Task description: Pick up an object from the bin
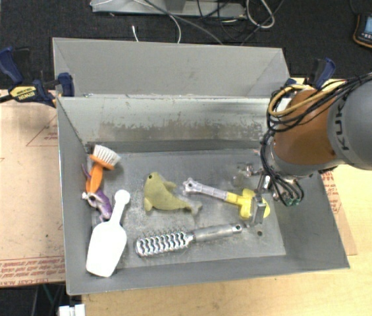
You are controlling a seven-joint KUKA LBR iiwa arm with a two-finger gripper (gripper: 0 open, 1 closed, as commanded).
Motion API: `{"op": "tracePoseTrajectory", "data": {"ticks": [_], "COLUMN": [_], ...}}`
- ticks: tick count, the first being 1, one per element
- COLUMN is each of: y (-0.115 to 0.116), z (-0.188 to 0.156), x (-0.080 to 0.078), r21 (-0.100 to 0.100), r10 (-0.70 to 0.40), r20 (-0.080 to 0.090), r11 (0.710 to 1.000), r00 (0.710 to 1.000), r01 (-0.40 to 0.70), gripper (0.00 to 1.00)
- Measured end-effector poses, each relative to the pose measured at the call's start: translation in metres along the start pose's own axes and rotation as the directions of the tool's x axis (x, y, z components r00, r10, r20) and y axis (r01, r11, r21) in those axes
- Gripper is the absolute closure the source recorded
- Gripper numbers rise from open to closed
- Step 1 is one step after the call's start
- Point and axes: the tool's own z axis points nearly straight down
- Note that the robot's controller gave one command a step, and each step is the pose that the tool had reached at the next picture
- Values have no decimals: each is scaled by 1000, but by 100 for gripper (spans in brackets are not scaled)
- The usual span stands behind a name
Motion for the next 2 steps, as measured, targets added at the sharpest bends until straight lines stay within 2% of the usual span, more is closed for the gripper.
{"op": "tracePoseTrajectory", "data": {"ticks": [1, 2], "y": [-13, -13], "z": [-1, -1], "x": [-7, -7], "r21": [-5, -5], "r10": [-96, -97], "r20": [-10, -10], "r11": [995, 995], "r00": [995, 995], "r01": [96, 97], "gripper": [100, 100]}}
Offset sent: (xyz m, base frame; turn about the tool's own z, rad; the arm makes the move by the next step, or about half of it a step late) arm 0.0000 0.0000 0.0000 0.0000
